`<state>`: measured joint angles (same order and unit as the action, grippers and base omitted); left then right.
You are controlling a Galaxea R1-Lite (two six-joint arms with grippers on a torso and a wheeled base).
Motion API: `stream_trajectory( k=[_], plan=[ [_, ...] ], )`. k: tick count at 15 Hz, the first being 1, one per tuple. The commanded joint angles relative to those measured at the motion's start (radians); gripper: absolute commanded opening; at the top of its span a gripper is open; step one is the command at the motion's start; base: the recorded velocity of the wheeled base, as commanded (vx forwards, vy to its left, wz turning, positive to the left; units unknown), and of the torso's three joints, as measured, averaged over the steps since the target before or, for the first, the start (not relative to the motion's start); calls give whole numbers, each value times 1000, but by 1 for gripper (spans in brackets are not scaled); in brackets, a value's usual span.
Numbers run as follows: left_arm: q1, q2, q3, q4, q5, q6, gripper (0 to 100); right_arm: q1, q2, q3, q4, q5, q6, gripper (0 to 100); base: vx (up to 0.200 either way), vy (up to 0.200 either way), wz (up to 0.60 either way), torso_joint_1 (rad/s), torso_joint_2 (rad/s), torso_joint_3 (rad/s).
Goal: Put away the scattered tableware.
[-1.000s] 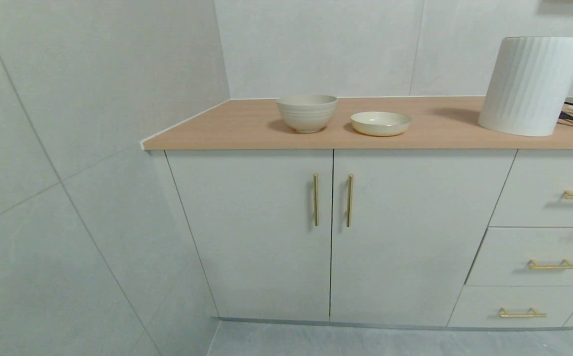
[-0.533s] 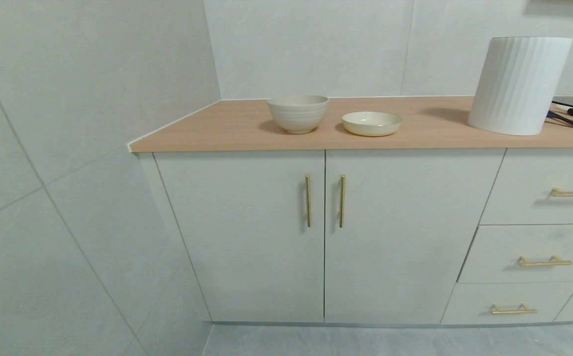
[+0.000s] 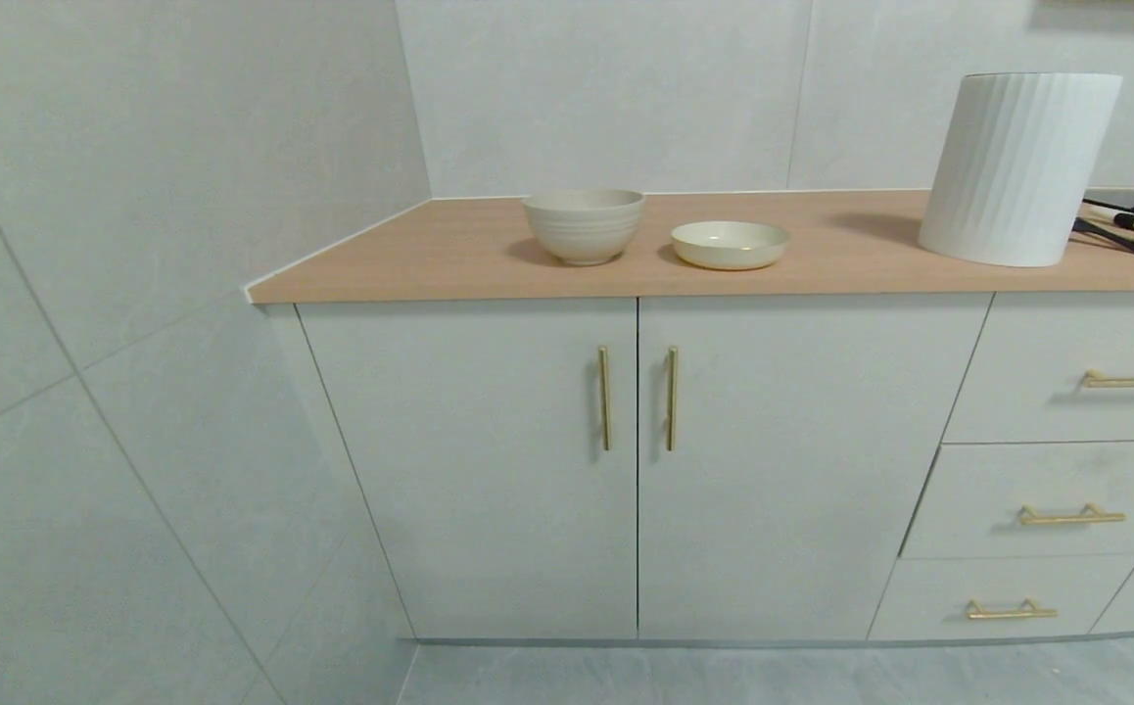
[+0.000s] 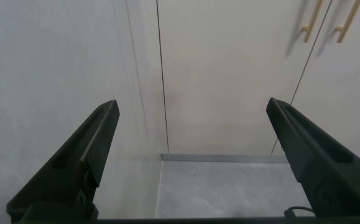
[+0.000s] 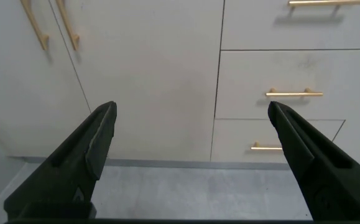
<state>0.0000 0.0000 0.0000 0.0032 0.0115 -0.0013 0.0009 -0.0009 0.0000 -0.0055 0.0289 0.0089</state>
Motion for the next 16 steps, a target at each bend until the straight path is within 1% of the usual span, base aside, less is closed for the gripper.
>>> stream_trajectory(
  k=[1,5,15,16],
  plan=[
    [0,0,0,0,1,0,100,1,1,0,-1,0,-1,100,0,0,0,0,0,0],
    [0,0,0,0,1,1,100,1,1,0,-1,0,0,100,200,0,0,4,2,1],
    [0,0,0,0,1,0,100,1,1,0,-1,-1,-10,100,0,0,0,0,0,0],
    [0,0,0,0,1,0,100,4,5,-58,-16,5,8,100,0,0,0,0,0,0]
  ],
)
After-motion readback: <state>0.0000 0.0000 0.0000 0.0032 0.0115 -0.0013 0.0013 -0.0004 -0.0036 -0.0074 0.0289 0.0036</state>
